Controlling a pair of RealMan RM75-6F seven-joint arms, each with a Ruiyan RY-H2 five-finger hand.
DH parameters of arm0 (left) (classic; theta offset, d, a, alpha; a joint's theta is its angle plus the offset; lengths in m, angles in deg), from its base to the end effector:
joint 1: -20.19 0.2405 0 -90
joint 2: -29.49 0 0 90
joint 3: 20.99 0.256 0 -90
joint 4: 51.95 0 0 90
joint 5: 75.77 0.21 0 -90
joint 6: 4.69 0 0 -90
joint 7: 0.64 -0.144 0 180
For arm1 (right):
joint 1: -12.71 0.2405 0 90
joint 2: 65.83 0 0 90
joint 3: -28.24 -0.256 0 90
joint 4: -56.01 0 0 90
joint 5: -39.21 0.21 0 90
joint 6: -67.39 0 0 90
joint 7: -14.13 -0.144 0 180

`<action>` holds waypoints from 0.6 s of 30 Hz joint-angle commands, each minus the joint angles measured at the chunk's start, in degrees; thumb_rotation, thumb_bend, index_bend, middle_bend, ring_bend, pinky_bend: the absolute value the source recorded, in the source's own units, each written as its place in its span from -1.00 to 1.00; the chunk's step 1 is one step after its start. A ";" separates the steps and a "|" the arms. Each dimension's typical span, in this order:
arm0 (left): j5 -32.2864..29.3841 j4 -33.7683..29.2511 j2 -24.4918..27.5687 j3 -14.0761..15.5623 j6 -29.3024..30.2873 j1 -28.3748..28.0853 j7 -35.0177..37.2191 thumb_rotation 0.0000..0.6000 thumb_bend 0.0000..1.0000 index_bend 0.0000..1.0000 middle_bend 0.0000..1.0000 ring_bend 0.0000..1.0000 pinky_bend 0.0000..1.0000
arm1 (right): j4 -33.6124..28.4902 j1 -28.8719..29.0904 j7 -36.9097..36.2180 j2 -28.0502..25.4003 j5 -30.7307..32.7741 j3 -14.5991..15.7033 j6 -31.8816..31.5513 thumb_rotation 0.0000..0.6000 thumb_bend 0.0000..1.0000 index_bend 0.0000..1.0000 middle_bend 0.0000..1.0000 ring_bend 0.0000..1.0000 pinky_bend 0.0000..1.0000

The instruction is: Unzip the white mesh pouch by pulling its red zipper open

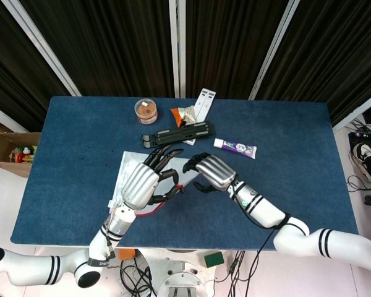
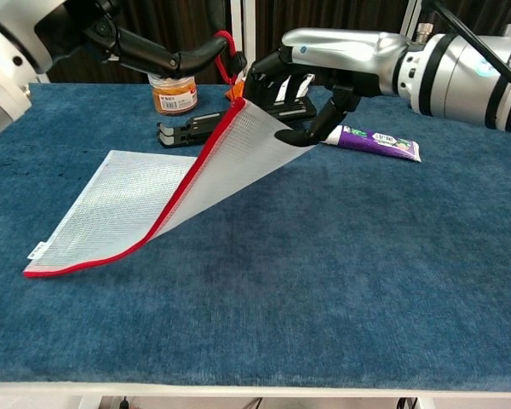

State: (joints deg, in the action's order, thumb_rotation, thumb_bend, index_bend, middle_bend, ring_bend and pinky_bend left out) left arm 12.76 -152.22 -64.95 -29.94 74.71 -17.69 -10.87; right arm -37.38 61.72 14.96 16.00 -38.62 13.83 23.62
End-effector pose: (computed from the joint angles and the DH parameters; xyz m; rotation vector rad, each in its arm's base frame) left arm -0.0502 0.2622 0.0158 -1.7000 -0.9061 -1.7153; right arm -0.0636 -0.3364 -0.0005 2.1713 -1.0147 1.1924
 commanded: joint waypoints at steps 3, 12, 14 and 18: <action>0.09 -0.52 -0.26 -0.67 -0.33 0.02 -0.54 1.00 -0.20 0.28 -0.79 -0.98 -0.75 | -2.07 3.31 2.19 -0.01 5.31 -1.85 3.61 1.00 -0.27 -0.27 -0.25 -0.53 -0.38; -0.44 -0.98 -0.48 -1.79 -1.42 0.01 -0.80 1.00 -0.20 0.29 -0.79 -0.98 -0.75 | -3.98 6.65 4.30 -0.78 11.70 -2.38 5.55 1.00 -0.27 -0.13 -0.25 -0.53 -0.42; -0.53 -0.89 -0.58 -1.95 -1.62 0.00 -0.81 1.00 -0.20 0.29 -0.79 -0.98 -0.75 | -4.23 7.11 4.56 -0.83 12.51 -2.31 5.59 1.00 -0.26 -0.07 -0.25 -0.53 -0.43; -0.79 -0.55 -0.81 -2.37 -1.87 0.04 -0.70 1.00 -0.20 0.29 -0.79 -0.98 -0.75 | -5.03 7.53 4.04 -1.49 13.59 -2.06 5.64 1.00 -0.26 -0.05 -0.25 -0.53 -0.44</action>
State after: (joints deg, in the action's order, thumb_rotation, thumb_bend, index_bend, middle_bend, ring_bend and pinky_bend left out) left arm 11.98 -152.78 -65.75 -32.30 72.86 -17.65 -11.59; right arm -42.29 69.18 19.11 14.60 -25.13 11.71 29.28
